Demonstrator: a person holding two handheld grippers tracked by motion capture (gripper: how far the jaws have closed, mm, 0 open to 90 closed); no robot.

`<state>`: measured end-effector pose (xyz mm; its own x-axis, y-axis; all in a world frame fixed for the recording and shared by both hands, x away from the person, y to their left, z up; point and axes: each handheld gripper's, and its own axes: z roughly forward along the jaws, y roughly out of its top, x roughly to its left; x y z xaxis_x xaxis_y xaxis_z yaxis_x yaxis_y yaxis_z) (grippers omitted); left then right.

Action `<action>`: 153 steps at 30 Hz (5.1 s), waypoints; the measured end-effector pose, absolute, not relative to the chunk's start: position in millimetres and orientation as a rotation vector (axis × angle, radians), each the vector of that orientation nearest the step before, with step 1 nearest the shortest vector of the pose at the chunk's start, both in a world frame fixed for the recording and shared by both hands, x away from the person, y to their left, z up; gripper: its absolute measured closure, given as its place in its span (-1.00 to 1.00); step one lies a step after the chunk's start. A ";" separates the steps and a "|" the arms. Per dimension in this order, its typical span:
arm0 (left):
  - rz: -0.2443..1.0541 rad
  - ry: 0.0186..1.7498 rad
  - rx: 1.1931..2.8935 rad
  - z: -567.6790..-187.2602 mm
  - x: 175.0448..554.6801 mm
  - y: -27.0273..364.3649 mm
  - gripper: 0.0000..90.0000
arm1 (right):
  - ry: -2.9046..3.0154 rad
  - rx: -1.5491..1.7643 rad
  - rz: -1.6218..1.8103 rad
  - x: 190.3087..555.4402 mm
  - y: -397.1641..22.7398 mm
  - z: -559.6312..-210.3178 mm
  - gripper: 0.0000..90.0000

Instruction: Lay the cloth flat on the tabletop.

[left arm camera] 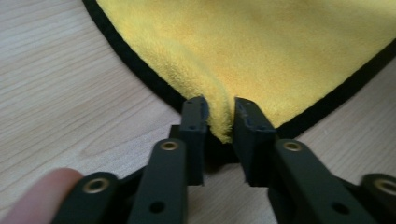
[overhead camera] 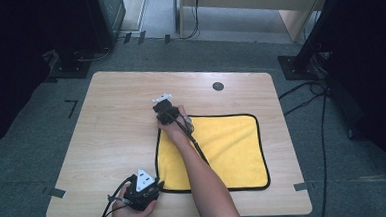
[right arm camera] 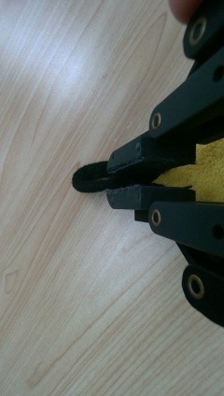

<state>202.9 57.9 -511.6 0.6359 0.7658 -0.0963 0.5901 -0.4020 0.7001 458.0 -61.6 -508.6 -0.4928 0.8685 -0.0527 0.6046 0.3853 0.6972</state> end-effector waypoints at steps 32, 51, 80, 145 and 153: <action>0.336 0.928 1.924 -465.9 193.5 -11.0 0.91 | 2.052 1.229 1.089 443.7 -152.9 -444.9 0.97; 0.237 0.966 1.965 -498.1 211.1 -31.7 -0.12 | 1.945 1.472 0.966 417.7 -287.8 -489.4 0.31; 0.385 1.101 2.088 -508.0 233.4 44.7 -0.21 | 1.930 1.607 1.013 421.7 -211.4 -512.0 0.18; 0.296 1.088 1.944 -501.7 247.3 71.2 -0.25 | 2.011 1.598 1.019 217.7 -249.9 -499.4 0.27; 0.388 1.094 2.131 -513.3 243.7 54.8 -0.26 | 2.087 1.532 0.918 219.5 -238.3 -511.6 0.33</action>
<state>243.7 54.8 -513.3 0.5983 0.7998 -0.0491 0.5904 -0.3986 0.7018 219.5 -238.3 -511.6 -0.3251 0.9433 0.0665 0.6866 0.1871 0.7026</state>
